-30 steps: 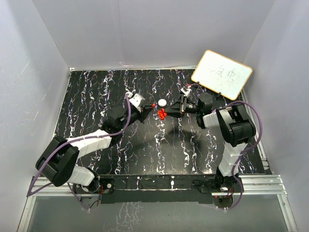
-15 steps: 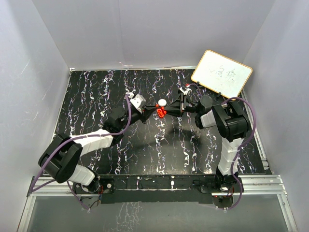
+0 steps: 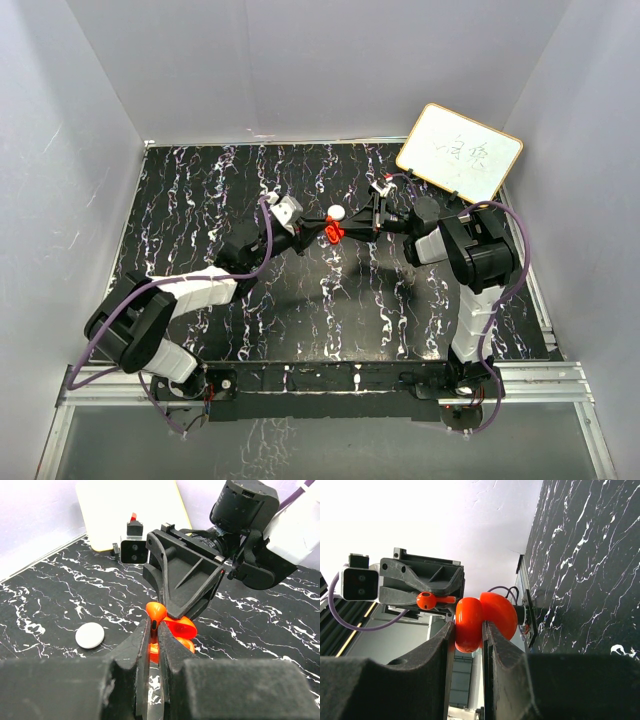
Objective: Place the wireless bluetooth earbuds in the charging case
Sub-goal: Place the earbud in the charging case.
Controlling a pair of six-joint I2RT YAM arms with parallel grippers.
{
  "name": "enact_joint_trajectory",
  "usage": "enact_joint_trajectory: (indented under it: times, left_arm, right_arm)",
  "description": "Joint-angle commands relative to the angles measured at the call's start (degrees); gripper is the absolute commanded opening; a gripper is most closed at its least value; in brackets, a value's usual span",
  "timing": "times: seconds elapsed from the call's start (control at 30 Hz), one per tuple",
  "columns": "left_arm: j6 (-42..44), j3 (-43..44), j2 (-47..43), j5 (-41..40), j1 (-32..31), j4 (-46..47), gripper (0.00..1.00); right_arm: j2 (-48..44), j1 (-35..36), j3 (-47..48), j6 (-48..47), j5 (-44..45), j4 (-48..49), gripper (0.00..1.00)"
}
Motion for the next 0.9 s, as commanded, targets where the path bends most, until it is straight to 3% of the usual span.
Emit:
enact_joint_trajectory:
  times: [0.0, 0.23, 0.57, 0.87]
  left_arm:
    - [-0.29, -0.26, -0.14, 1.96, 0.28, 5.12, 0.0]
    - [-0.33, -0.9, 0.26, 2.22, 0.28, 6.45, 0.0]
    - [-0.89, -2.3, 1.93, 2.08, 0.28, 11.4, 0.0]
    - [-1.26, -3.89, 4.34, 2.59, 0.28, 18.78, 0.0]
  right_arm:
    - [-1.79, 0.3, 1.2, -3.37, 1.07, -1.59, 0.0]
    - [-4.41, 0.35, 1.34, -12.24, 3.19, -11.72, 0.0]
    - [-12.37, 0.69, 2.77, -31.74, 11.36, -36.91, 0.0]
    - [-12.73, 0.87, 2.11, -31.9, 10.85, -37.13, 0.0]
